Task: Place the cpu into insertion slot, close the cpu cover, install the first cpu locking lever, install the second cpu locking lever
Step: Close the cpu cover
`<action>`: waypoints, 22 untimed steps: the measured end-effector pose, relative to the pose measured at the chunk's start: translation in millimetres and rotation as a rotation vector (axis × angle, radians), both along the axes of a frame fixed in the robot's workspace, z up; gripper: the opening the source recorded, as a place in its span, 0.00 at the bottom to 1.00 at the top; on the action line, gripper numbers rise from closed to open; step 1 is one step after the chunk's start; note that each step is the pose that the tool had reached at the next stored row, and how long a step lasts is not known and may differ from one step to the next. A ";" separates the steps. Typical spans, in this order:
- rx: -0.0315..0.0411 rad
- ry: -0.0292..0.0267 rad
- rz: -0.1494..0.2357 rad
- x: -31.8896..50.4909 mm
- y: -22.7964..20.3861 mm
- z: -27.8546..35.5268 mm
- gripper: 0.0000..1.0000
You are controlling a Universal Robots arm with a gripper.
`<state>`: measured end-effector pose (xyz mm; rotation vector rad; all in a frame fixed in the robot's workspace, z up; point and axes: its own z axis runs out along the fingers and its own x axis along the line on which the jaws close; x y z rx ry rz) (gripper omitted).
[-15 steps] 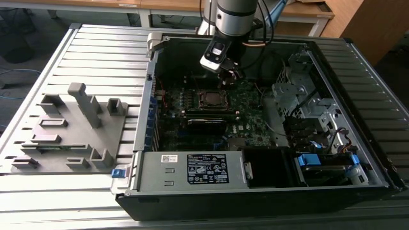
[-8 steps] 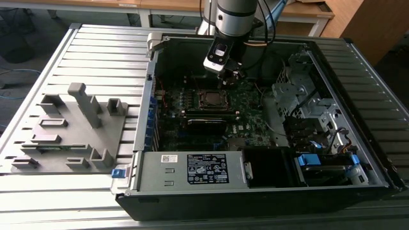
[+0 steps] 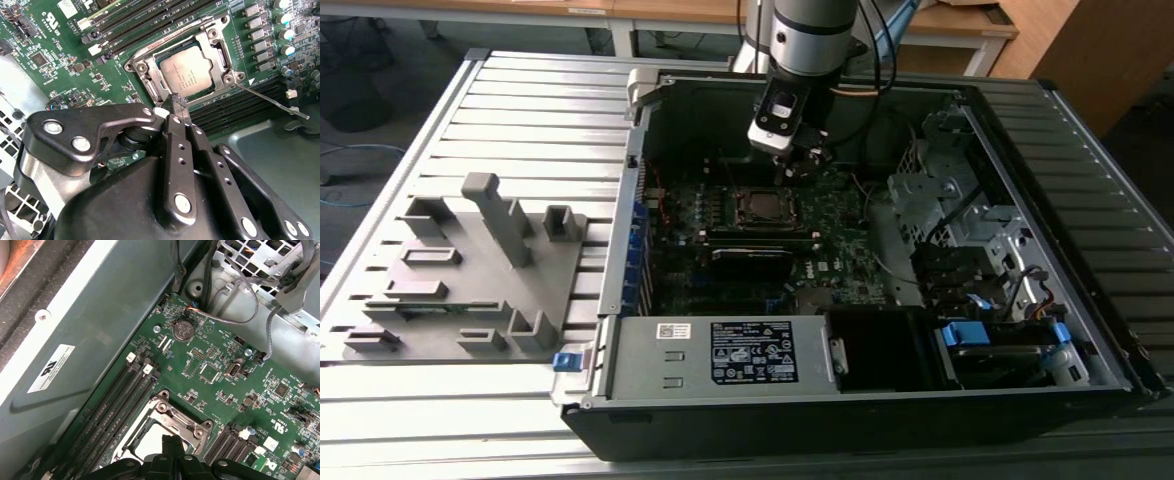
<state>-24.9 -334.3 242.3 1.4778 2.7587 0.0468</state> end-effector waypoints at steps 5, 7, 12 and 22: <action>0.0000 0.0000 0.000 0.0 0.0 0.0 0.10; 0.0000 0.0000 0.000 0.0 0.0 0.0 0.10; 0.0000 0.0000 0.008 0.0 0.0 0.0 0.10; 0.0001 0.0000 0.012 0.0 0.0 0.0 0.10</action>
